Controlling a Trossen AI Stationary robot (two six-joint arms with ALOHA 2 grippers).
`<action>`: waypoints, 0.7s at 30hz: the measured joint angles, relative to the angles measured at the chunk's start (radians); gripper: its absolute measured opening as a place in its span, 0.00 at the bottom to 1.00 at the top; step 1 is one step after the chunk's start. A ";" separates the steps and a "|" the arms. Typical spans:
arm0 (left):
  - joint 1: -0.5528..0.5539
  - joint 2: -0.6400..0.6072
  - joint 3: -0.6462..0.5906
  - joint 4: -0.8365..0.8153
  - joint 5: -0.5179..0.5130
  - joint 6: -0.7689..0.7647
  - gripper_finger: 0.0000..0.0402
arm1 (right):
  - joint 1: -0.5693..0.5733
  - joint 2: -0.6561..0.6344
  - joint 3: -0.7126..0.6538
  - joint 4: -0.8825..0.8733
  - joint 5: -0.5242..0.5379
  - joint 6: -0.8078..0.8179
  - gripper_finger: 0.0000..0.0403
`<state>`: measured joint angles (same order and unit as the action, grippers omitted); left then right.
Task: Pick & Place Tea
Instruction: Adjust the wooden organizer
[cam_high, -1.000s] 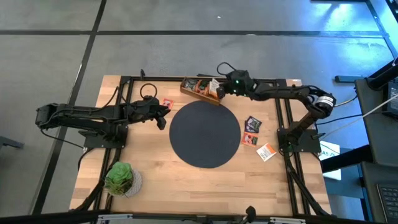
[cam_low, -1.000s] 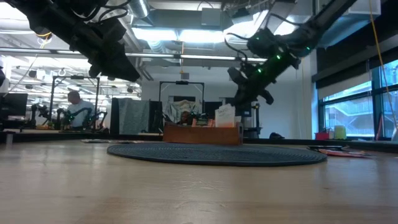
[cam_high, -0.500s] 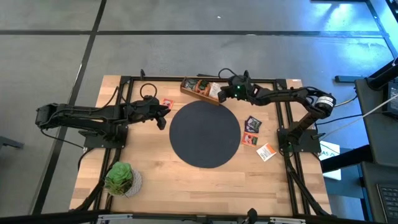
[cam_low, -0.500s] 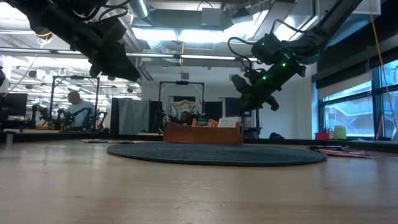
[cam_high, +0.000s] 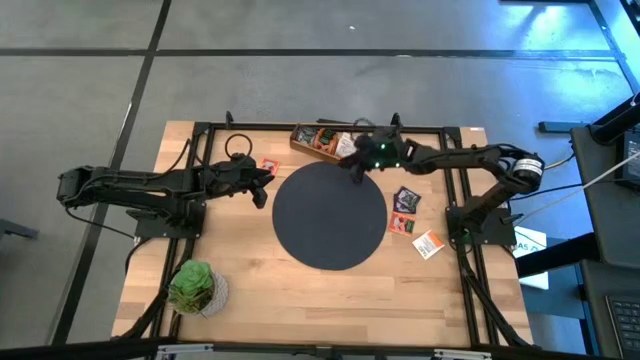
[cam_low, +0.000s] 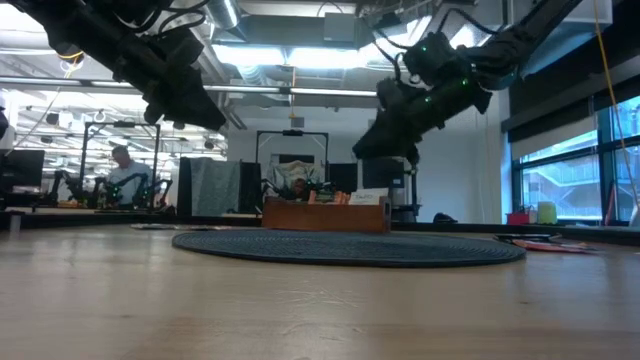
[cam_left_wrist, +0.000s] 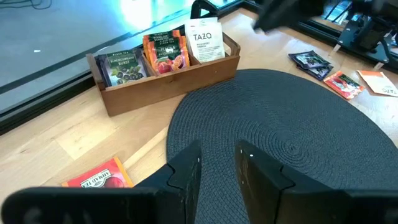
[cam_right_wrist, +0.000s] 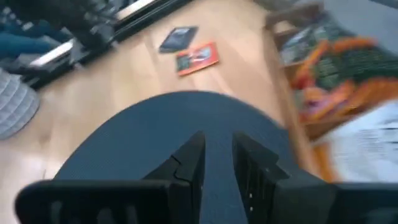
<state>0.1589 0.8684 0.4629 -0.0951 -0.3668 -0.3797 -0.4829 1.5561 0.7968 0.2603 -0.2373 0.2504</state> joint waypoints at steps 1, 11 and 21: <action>0.000 0.000 0.000 0.002 -0.001 0.000 0.24 | 0.019 0.008 0.000 0.000 0.007 -0.001 0.21; 0.000 0.000 0.000 0.003 -0.009 0.000 0.24 | 0.083 0.102 0.000 -0.081 0.220 0.008 0.21; 0.000 0.000 0.000 0.002 -0.035 0.018 0.24 | 0.018 0.111 -0.001 -0.154 0.495 -0.006 0.21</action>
<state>0.1593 0.8684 0.4629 -0.0927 -0.4020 -0.3619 -0.4645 1.6669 0.7959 0.1060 0.2581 0.2441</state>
